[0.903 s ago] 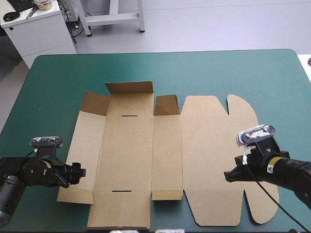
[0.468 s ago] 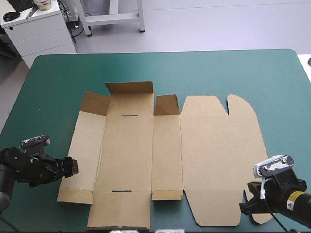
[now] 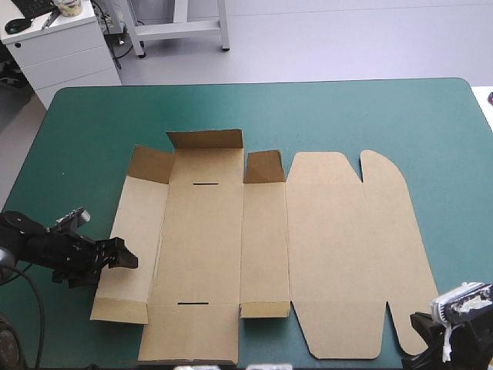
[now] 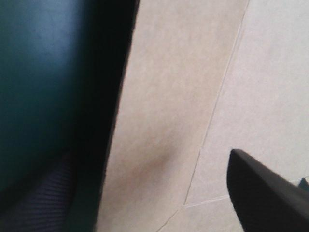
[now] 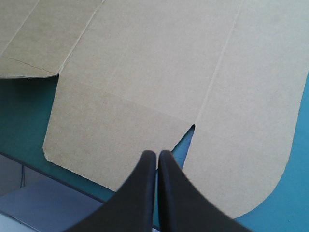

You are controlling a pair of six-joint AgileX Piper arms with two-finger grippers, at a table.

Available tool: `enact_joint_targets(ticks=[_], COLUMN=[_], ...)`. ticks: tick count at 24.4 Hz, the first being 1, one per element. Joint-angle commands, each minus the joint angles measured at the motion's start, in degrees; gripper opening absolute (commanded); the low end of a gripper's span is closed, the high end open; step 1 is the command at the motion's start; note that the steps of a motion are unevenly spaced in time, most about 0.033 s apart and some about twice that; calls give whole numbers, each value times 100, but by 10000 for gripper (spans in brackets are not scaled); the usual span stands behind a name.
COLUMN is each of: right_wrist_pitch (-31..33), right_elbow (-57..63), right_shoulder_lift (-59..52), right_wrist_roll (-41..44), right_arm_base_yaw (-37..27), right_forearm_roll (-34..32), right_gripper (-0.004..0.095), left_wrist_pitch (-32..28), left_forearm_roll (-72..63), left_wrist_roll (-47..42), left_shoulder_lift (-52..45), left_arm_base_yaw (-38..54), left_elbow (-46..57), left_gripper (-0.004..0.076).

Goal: Fold the box

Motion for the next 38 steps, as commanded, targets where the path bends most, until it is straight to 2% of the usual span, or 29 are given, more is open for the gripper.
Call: enact_joint_targets(ticks=[1, 4, 10, 13, 15, 16, 17, 18, 19, 26, 32, 38], right_wrist_pitch=[-100, -57, -58, -58, -58, -58, -58, -44, -44, 32, 32, 32], right_elbow=[-138, -138, -136, -136, -136, -136, -136, -136, -136, -136, -136, -136], right_shoulder_lift=[-118, -185, -190, -190, -190, -190, -190, -190, -190, -190, -190, -190], right_wrist_roll=[-5, -5, -5, -5, -5, 13, 13, 13, 23, 73, 118, 140], right_arm_base_yaw=[-39, -39, -39, -39, -39, -39, -39, -39, -39, -39, -39, -39], right_forearm_roll=[-30, -30, -30, -30, -30, -30, -30, -30, -30, -30, -30, -17], right_gripper=[-1, -1, -1, -1, -1, -1, -1, -1, -1, -1, -1, -1], left_wrist_pitch=[449, 732, 759, 759, 759, 759, 759, 748, 739, 699, 690, 644], left_forearm_roll=[-619, -913, -883, -846, -834, -822, -813, -813, -813, -837, 198, 1855], left_wrist_roll=[273, 555, 598, 587, 587, 587, 587, 587, 587, 587, 346, 236], left_shoulder_lift=[-10, 3, 3, 3, 3, 3, 3, 3, 3, 3, 12, 91], left_arm_base_yaw=[-38, -243, -745, -922, -936, -936, -936, -936, -936, -951, -1079, -1988], left_elbow=[-174, -174, -174, -174, -174, -174, -174, -174, -174, -265, -1420, -2735], left_gripper=[598, 598, 594, 538, 453, 304, 231, 62, -10, -10, -10, -10])
